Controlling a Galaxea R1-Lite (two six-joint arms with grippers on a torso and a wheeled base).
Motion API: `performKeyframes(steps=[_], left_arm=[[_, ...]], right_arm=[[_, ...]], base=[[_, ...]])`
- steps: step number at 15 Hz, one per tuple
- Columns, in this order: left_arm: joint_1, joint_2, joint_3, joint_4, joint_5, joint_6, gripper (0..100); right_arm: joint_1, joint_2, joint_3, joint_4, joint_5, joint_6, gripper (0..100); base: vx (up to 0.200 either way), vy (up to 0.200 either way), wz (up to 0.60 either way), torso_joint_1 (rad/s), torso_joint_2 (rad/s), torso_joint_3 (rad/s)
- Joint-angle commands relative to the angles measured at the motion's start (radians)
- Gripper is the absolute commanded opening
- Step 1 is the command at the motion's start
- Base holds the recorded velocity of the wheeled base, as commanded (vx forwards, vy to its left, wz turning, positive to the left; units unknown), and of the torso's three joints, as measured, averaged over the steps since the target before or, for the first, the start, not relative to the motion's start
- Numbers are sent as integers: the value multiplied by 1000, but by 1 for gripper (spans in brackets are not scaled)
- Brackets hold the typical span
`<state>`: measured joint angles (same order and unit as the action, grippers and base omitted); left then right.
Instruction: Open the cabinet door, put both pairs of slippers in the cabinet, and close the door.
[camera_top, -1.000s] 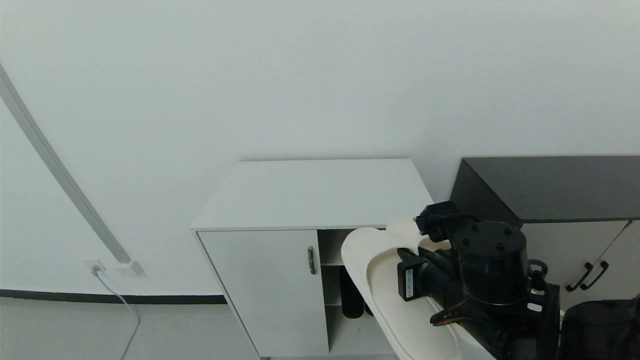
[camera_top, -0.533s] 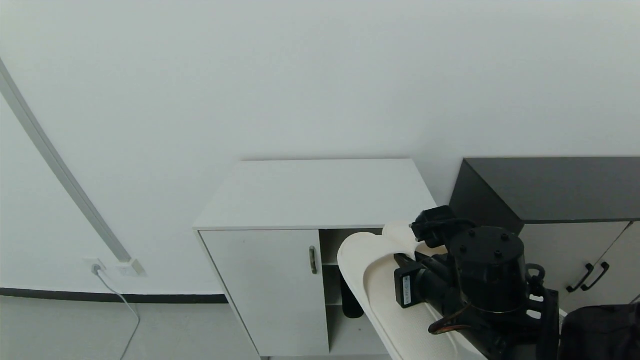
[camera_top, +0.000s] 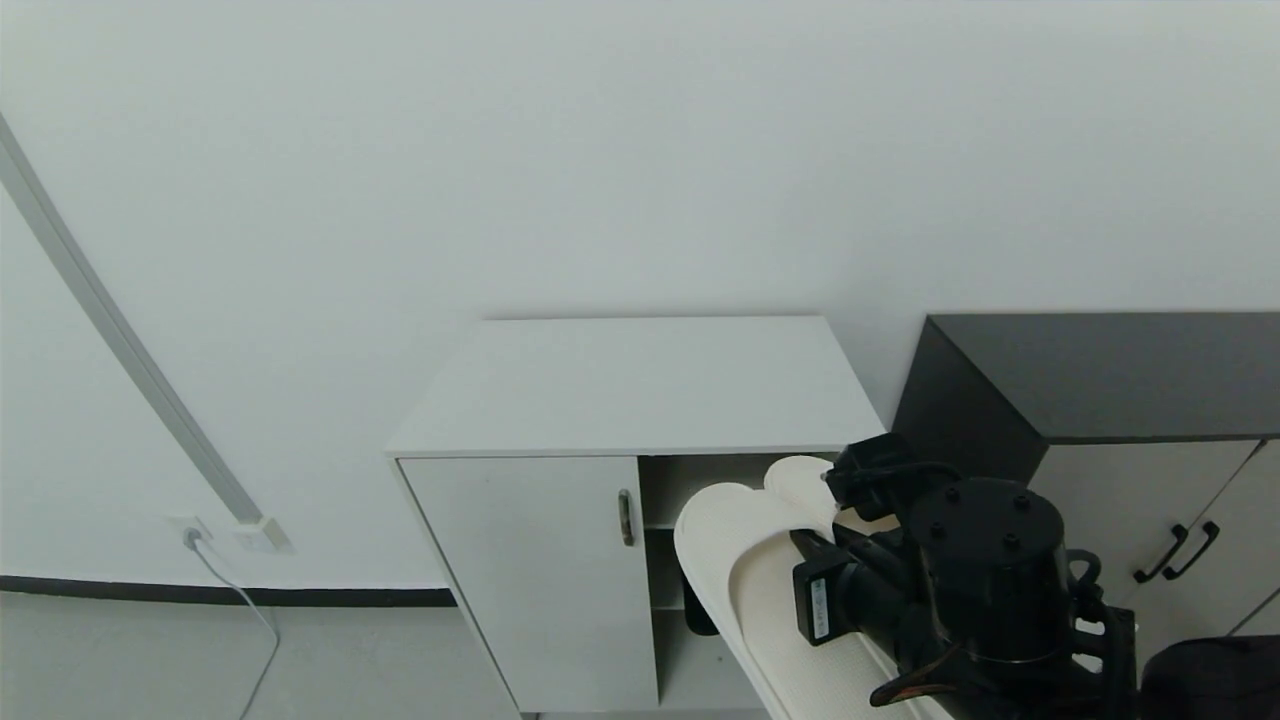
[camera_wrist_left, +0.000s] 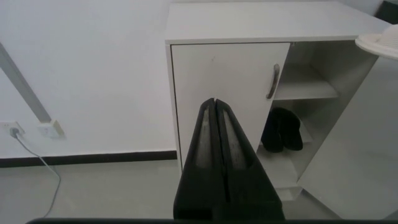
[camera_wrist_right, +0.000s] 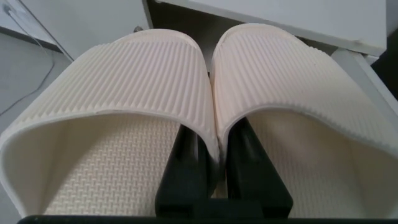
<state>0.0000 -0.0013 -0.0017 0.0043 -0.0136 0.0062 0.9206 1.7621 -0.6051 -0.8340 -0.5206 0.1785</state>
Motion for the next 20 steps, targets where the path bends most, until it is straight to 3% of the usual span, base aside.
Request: performKeyframes(steps=[1,20], left_arm=[[0,1,0,0,0,0,0],[0,1,0,0,0,-5,0]], right_arm=[[4,-4,5,-5,-1,-1,0],[6,8,15,-7,4,-4,0]], base=[[0,0,0,-154,334,183],[0,0,0,-197,487,287]])
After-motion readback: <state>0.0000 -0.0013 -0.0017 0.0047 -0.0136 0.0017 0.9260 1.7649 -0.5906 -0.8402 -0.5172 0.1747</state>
